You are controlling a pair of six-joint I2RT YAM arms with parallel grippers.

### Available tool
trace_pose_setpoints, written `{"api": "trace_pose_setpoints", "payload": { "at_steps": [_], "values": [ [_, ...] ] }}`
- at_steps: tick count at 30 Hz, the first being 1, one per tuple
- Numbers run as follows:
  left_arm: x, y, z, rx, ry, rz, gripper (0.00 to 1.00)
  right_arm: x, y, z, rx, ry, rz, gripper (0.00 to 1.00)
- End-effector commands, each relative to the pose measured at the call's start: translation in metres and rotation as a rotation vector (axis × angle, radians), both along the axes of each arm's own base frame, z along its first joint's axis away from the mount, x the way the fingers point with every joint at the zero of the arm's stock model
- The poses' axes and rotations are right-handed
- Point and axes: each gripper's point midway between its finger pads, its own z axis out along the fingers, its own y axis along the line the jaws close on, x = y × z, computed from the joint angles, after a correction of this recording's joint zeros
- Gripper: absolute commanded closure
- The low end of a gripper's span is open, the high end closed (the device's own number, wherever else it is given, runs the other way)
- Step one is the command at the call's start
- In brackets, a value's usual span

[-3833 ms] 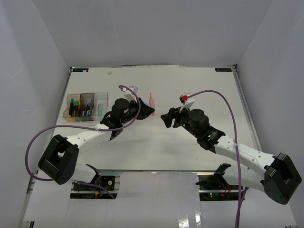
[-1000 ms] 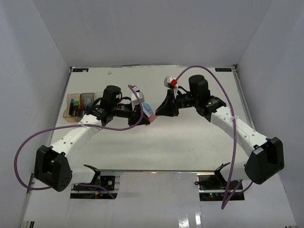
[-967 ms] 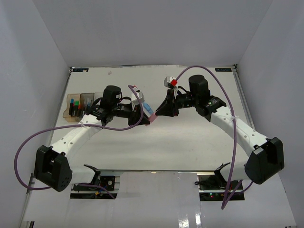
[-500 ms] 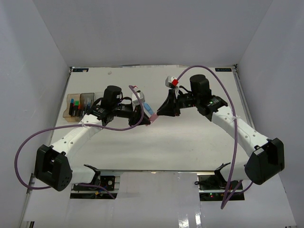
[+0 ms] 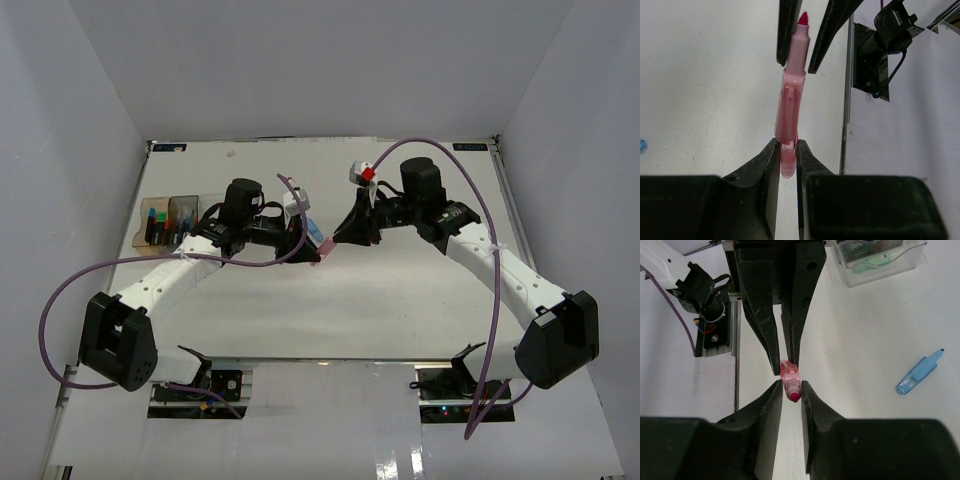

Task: Sort the stationery into containers
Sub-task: Close the pen cap on the pen.

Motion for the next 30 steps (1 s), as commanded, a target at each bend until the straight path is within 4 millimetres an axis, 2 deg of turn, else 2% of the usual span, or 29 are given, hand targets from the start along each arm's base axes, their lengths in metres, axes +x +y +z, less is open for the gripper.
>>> {"api": "trace_pose_setpoints", "payload": {
  "at_steps": [1,6,10,23,30],
  "values": [
    [0.006,0.002,0.002,0.014,0.028,0.049,0.97,-0.003,-0.001,0.031,0.061,-0.082,0.028,0.7],
    [0.007,0.002,0.005,0.003,0.017,0.054,0.97,-0.007,0.0,0.026,0.058,-0.061,0.046,0.53],
    [0.009,0.001,0.007,-0.004,0.012,0.06,0.97,-0.011,0.002,0.023,0.059,-0.046,0.069,0.49],
    [0.008,0.0,0.009,-0.016,0.015,0.06,0.98,-0.027,0.01,0.017,0.072,-0.02,0.146,0.48],
    [0.01,0.001,0.01,-0.015,0.002,0.07,0.98,-0.036,0.006,0.013,0.079,-0.017,0.177,0.54]
  ]
}}
